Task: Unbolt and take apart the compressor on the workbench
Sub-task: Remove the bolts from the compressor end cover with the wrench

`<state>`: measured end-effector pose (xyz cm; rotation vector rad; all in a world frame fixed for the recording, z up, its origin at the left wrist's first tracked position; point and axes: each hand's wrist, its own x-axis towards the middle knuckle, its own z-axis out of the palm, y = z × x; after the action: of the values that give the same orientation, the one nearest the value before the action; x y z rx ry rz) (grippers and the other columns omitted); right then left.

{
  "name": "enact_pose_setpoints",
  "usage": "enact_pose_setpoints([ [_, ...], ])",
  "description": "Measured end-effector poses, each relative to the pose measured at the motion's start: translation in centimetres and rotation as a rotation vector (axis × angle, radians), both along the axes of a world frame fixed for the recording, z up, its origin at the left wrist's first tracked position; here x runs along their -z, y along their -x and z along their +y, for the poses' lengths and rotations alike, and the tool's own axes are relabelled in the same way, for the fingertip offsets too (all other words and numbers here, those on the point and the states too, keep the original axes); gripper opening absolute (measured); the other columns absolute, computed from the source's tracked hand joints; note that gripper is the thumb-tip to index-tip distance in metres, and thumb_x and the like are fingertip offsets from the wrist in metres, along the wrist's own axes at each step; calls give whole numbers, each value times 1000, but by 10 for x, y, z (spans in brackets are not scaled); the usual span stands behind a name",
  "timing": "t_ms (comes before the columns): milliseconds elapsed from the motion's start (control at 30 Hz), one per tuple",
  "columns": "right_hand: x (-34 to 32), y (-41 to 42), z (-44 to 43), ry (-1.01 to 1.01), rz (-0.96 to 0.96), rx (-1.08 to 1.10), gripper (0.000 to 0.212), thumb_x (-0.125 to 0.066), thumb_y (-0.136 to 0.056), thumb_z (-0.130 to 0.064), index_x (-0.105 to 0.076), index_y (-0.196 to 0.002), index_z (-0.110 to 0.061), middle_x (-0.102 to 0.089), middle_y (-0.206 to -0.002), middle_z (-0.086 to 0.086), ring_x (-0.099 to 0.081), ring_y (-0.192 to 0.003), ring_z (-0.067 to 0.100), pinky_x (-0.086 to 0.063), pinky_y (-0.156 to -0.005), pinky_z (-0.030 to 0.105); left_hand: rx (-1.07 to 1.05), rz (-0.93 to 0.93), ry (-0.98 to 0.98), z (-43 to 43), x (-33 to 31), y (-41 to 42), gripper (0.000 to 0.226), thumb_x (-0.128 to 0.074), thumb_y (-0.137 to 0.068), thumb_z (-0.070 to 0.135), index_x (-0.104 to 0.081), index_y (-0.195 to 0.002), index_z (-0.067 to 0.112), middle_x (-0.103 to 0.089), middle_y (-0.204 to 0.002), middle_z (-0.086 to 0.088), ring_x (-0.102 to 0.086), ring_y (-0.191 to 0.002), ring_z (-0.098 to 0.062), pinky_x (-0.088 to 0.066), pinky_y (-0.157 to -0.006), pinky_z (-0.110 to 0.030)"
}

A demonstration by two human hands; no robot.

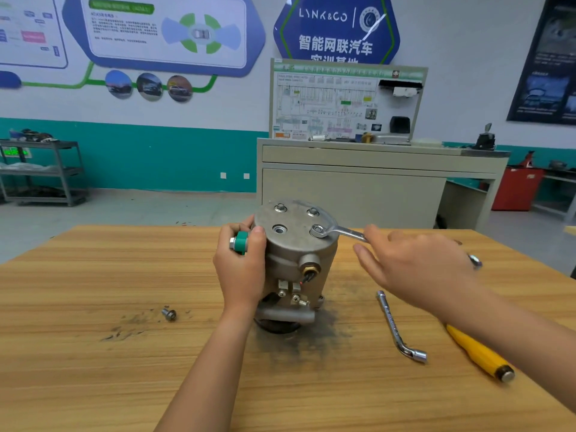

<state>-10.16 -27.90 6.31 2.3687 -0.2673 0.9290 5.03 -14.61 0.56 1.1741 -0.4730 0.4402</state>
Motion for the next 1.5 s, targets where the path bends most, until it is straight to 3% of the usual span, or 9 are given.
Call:
enact_pose_setpoints([
  [167, 3, -37, -43, -51, -40, -84, 35, -57, -91, -20, -58, -121, -3, -62, -85, 19, -61, -73, 33, -46, -69, 43, 151, 40, -55, 2, -8, -16, 24, -53, -91, 7, -45, -70, 17, -60, -79, -7, -59, -79, -20, -38, -54, -11],
  [333, -32, -100, -32, 13, 170, -91, 43, -37, -98, -25, -32, -140, -16, -35, -143, 15, -31, -133, 26, -23, -105, 48, 311, 93, -79, 10, -14, -27, 16, -51, -72, 29, -43, -69, 16, -46, -49, 18, -41, -48, 4, -31, -41, -12],
  [433, -52, -112, -15, 267, 115, -172, 22, -53, -87, -11, -62, -106, -6, -64, -102, 17, -61, -98, 29, -46, -87, 41, 309, 104, -77, 13, -13, -28, 19, -52, -85, 21, -42, -70, 16, -43, -48, 18, -39, -46, 3, -29, -38, -12],
  [533, -68, -100, -9, -155, -338, -283, 19, -50, -89, -10, -62, -79, 1, -58, -61, 12, -55, -53, 28, -40, -49, 33, 290, 105, -63, 17, -11, -25, 21, -50, -90, 14, -42, -70, 16, -45, -49, 18, -40, -46, 3, -31, -40, -13],
  [633, -71, -77, -14, -558, -333, -271, 29, -32, -100, -25, -50, -105, -3, -55, -69, 12, -49, -59, 30, -33, -52, 36, 213, 115, -36, 15, -7, -15, 20, -54, -90, 16, -44, -72, 18, -60, -67, 1, -54, -58, -8, -40, -48, -28],
  [800, -30, -22, -4, -322, 78, -92, 29, -31, -100, -24, -34, -129, -25, -41, -56, -2, -41, -49, 18, -31, -44, 29, 44, 116, 38, 8, 4, 1, 23, -54, -91, 8, -45, -72, 17, -62, -103, -19, -58, -94, -27, -40, -60, -13],
  [933, -10, -7, 2, -321, 234, 55, 40, -35, -98, -19, -23, -132, -35, -43, -61, -7, -48, -56, 15, -37, -44, 28, -5, 104, 11, 8, 6, 6, 19, -54, -90, 12, -47, -75, 19, -58, -112, -27, -54, -63, 8, -38, -54, -7],
  [1333, -16, 0, 50, -193, 333, 227, 68, -40, -86, 4, -6, -145, -3, -46, -68, 6, -31, -46, 17, -16, -39, 27, -27, 50, 54, 0, 7, 13, 21, -57, -89, 12, -46, -74, 21, -59, -93, 16, -55, -67, 17, -38, -56, -2],
  [1500, -1, 9, 44, -48, 85, 258, 52, -85, -54, -23, -70, -100, -4, -48, -43, 2, -40, -25, 17, -10, -40, 14, -22, 32, -5, 3, 7, 10, 24, -56, -90, 8, -46, -73, 22, -62, -103, 7, -55, -73, 19, -38, -59, -1],
])
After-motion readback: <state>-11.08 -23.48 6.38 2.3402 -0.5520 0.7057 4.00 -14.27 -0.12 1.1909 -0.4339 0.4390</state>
